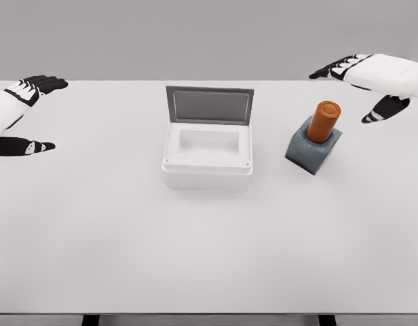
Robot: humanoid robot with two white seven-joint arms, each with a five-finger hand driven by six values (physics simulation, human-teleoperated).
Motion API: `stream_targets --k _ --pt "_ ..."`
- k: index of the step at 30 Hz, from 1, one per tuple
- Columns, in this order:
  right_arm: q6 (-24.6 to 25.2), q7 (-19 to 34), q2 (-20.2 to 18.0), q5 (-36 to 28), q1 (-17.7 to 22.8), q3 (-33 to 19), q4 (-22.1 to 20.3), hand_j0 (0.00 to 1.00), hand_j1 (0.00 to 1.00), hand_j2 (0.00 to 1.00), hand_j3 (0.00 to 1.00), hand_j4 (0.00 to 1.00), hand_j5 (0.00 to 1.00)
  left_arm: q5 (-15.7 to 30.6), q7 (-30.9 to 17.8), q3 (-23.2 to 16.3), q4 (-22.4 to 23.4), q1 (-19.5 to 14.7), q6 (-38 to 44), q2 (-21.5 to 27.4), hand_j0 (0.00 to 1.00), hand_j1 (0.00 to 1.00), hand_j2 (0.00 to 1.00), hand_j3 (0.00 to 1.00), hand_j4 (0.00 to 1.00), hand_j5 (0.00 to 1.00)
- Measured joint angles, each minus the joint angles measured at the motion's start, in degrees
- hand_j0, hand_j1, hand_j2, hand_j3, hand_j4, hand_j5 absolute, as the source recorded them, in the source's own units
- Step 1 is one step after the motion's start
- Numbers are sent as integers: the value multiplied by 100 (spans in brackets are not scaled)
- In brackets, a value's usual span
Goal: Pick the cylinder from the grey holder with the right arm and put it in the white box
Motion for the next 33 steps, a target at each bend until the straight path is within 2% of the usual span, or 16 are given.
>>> stream_targets --k 11,18,22,28,33 --pt "33 0 396 211 -299 705 519 100 100 100 100 100 100 -9 0 0 -1 0 0 -5 100 100 100 100 100 100" --pt "-36 0 769 383 -492 1005 1027 99 99 99 99 99 99 -14 0 0 0 0 0 -12 100 100 100 100 100 100" --pt "-146 0 871 447 -501 1096 1269 95 95 95 95 95 95 -15 2 0 0 0 0 -27 100 100 100 100 100 100" --pt "-243 0 896 469 -501 1128 1420 81 81 81 81 81 81 -15 2 0 0 0 0 -33 100 100 100 100 100 100" --pt "-300 0 889 471 -545 1128 1396 62 62 62 62 62 62 -15 2 -1 0 0 0 -34 100 100 100 100 100 100"
